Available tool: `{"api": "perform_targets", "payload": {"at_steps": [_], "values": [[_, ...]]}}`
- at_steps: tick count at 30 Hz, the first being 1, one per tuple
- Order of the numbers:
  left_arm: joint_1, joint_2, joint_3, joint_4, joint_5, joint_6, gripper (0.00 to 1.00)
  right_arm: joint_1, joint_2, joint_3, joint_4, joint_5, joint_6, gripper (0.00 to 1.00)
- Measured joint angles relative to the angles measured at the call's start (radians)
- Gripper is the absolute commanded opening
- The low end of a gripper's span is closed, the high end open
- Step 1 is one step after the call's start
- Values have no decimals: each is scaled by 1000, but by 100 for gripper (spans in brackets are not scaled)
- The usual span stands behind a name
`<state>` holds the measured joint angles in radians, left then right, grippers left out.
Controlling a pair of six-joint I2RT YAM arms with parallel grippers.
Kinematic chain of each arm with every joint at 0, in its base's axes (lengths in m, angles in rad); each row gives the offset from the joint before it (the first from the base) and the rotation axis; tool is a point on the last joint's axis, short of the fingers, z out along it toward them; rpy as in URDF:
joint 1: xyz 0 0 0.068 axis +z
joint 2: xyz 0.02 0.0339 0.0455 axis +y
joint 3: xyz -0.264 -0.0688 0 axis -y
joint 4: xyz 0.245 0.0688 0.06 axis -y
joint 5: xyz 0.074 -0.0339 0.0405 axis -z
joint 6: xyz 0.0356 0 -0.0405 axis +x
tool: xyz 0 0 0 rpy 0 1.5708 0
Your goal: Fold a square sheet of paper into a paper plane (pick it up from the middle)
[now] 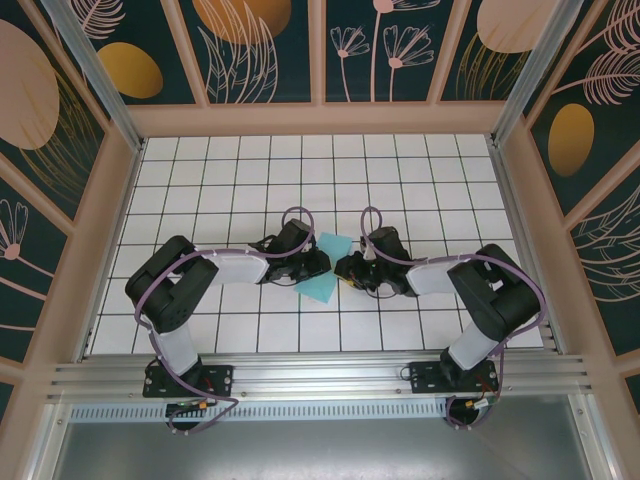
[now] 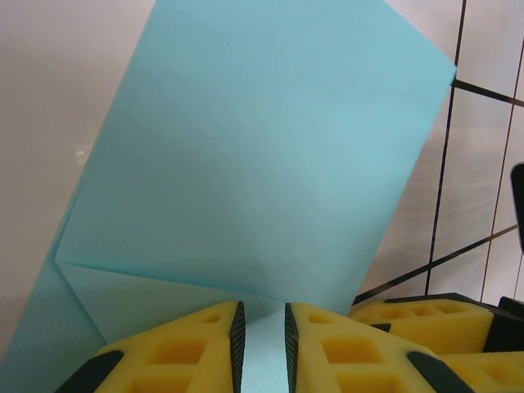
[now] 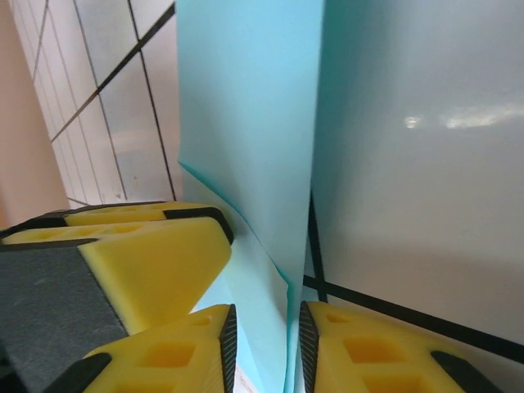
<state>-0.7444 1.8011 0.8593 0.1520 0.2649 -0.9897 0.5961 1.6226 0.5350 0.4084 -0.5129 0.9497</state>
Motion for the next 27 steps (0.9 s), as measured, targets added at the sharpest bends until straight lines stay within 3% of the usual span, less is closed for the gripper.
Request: {"api": "perform_targets", "payload": {"at_steps": [13,22,25,27], "values": [[0,0,0,0,-12,-9,25,0,53,-8,91,-16,-1,25],[0,0,0,0,-19,-10,26,1,80,-8,128,-21,-8,10],[0,-4,-1,1,-32,-17,28,1,80,-8,130,-23,-16,1],[0,-24,-12,5,-42,-23,32,1,80,-7,122,-22,-27,0]]}}
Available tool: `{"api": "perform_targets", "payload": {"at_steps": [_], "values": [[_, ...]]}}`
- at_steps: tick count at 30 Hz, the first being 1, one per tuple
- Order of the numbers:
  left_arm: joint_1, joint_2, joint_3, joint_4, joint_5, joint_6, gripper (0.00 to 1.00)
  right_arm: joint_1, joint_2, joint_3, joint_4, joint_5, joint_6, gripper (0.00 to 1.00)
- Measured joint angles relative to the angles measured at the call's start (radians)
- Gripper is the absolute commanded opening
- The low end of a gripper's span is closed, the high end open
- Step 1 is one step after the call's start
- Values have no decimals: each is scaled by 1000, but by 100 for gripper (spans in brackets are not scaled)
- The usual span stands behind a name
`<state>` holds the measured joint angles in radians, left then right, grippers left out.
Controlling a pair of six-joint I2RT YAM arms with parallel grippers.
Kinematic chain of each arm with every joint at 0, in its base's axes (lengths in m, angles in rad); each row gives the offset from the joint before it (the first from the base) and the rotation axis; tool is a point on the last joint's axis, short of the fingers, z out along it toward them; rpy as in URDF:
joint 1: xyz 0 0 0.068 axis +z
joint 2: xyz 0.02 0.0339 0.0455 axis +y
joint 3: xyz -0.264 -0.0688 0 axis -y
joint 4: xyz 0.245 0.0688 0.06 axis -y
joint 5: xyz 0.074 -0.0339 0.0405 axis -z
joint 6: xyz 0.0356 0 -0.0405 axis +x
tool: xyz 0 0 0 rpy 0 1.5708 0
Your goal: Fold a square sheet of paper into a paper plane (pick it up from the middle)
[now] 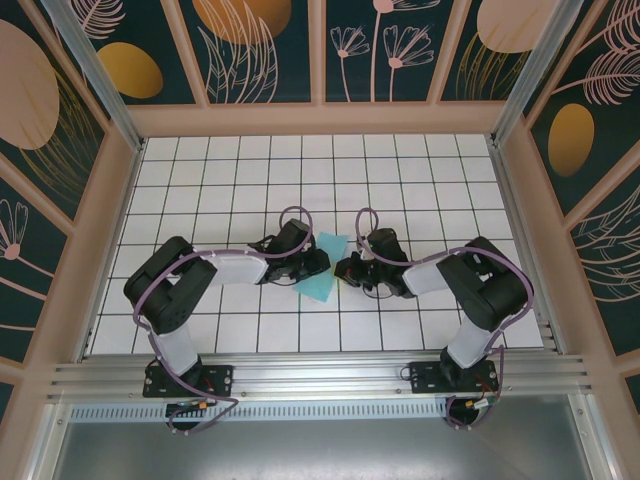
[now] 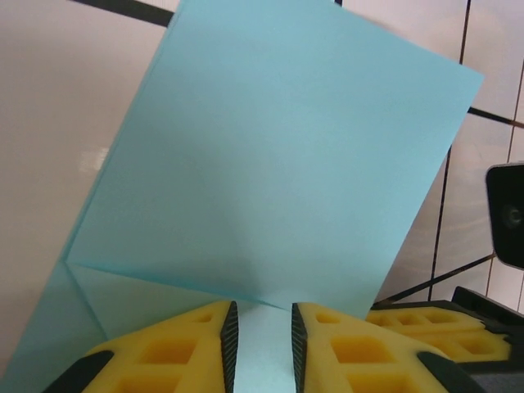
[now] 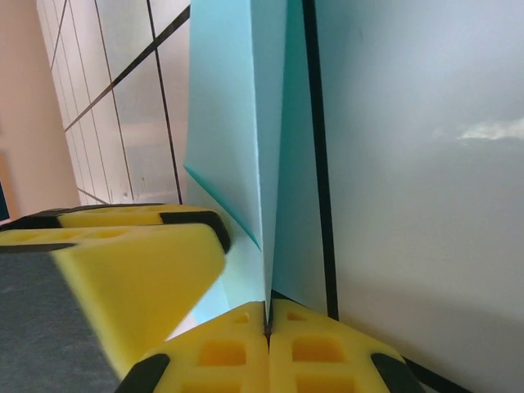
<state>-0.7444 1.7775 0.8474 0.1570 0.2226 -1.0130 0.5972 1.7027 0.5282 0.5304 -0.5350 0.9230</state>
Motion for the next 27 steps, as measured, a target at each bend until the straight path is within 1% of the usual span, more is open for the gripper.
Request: {"api": "perform_targets", "payload": {"at_steps": [3,5,7,10,13,16,19,22,27], "values": [[0,-70,-31,23,-36,-15,33,0,-18,0,-43,17,-8,0],[0,-135,-48,39,-85,-26,40,1,-53,1,-85,40,-12,0],[0,-206,-57,58,-163,-43,41,5,-104,3,-134,74,-24,0],[8,-268,-52,94,-270,-62,43,28,-187,27,-245,144,-35,0],[22,-253,-3,91,-338,-70,43,74,-256,79,-362,234,-51,0],[31,-224,45,87,-385,-76,45,104,-316,99,-441,307,-53,0],[31,-225,39,95,-418,-93,46,106,-365,99,-521,363,-55,0],[31,-236,-4,113,-445,-119,46,106,-414,104,-620,421,-72,0],[31,-236,-27,111,-470,-148,46,106,-488,136,-767,494,-91,0]]}}
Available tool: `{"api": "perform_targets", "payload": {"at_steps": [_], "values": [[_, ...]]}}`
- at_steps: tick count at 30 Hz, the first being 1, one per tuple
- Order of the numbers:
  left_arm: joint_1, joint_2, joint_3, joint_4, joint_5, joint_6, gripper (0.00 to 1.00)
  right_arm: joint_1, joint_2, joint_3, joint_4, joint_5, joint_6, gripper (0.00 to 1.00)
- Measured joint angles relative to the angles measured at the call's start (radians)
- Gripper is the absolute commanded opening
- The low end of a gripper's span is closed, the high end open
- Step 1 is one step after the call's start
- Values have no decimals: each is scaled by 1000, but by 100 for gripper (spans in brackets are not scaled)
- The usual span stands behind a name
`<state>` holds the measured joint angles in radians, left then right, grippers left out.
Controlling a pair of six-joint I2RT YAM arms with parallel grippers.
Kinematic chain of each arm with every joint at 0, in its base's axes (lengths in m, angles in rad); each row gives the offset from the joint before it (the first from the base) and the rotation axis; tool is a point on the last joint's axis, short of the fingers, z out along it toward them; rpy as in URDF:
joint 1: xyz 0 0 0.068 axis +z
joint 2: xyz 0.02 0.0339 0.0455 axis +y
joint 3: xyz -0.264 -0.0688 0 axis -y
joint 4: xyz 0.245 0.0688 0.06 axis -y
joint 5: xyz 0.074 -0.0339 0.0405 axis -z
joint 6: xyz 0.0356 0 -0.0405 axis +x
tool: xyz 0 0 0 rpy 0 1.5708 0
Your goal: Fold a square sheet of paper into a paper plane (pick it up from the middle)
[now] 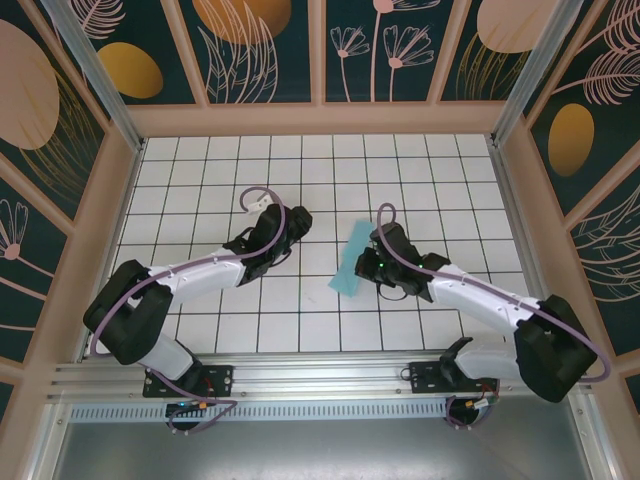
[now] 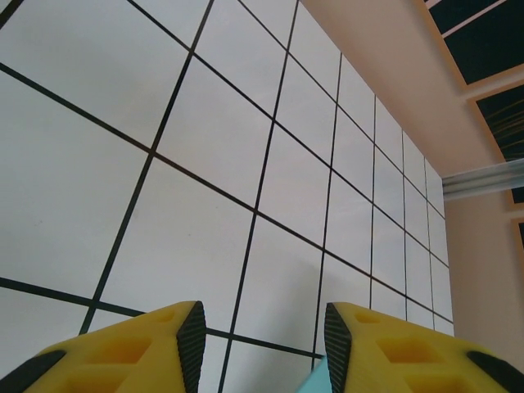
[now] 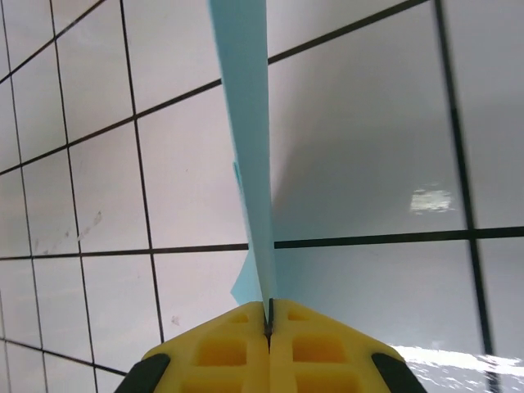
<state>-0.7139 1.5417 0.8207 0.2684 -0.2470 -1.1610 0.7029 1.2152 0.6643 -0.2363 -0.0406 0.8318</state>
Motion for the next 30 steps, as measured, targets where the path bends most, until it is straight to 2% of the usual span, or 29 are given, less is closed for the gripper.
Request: {"api": "perform_targets", "payload": {"at_steps": [6,13,22,30], "values": [[0,-30,0,-15,-40,-12,47,-3,-73,51,-142,78,-23,0],[0,-142,-61,-38,-83,-21,49,-3,-64,149,-265,131,-59,0],[2,-270,-173,-105,-150,-41,56,2,58,282,-352,184,-125,0],[24,-280,-174,-130,-207,-49,58,65,224,454,-526,329,-155,0]]}}
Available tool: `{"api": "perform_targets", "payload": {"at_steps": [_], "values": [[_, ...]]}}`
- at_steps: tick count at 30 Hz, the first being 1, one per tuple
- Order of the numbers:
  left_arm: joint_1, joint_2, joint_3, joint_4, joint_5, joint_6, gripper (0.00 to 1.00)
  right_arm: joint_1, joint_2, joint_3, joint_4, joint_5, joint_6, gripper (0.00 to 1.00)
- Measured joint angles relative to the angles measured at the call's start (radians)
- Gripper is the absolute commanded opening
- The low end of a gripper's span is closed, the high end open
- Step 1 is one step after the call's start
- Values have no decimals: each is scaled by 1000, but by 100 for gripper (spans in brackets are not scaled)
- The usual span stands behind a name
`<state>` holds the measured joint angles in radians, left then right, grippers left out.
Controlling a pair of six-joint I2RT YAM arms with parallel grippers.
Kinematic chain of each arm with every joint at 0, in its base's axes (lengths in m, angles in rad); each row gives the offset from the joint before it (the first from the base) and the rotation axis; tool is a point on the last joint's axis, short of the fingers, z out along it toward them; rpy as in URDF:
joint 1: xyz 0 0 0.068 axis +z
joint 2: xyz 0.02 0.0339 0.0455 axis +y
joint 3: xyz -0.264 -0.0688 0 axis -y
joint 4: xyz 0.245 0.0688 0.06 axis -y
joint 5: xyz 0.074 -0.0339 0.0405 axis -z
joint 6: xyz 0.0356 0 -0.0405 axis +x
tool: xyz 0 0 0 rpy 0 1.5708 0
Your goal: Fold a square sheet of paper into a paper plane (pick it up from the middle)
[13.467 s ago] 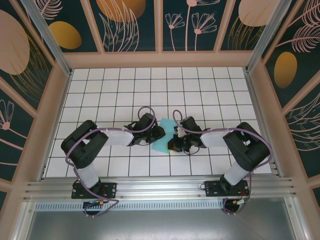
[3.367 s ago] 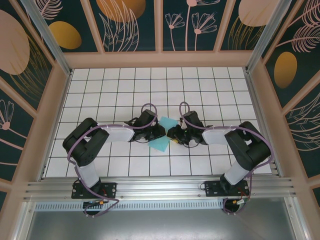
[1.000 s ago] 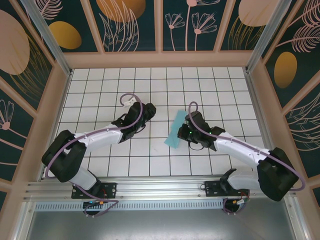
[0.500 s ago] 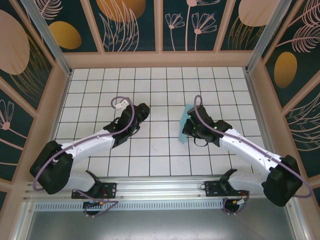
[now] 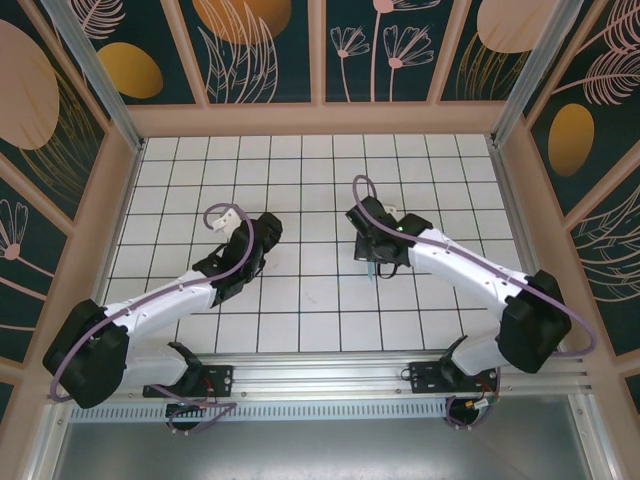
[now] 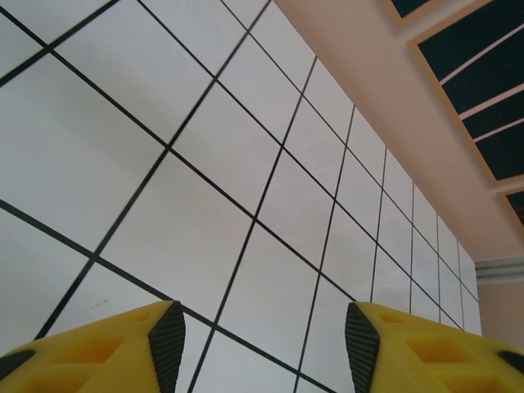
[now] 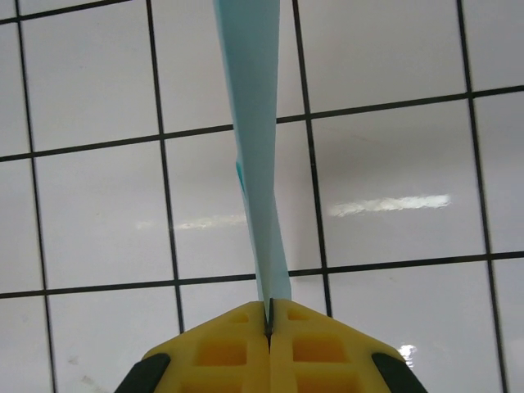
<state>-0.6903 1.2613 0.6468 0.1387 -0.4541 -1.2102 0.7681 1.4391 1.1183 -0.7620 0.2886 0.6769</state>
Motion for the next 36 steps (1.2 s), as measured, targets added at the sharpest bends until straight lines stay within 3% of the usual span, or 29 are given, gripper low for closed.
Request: {"api": "perform_targets", "payload": {"at_steps": [8,22,36], "values": [[7,-2,-13,-41,-51,-16,60,52,182,175,-177,183,-2,0],[34,-87,-76,-99,-105,-34,67,167,478,269,-262,265,5,0],[34,-135,-106,-144,104,-22,70,172,490,251,-180,261,-56,0]]}}
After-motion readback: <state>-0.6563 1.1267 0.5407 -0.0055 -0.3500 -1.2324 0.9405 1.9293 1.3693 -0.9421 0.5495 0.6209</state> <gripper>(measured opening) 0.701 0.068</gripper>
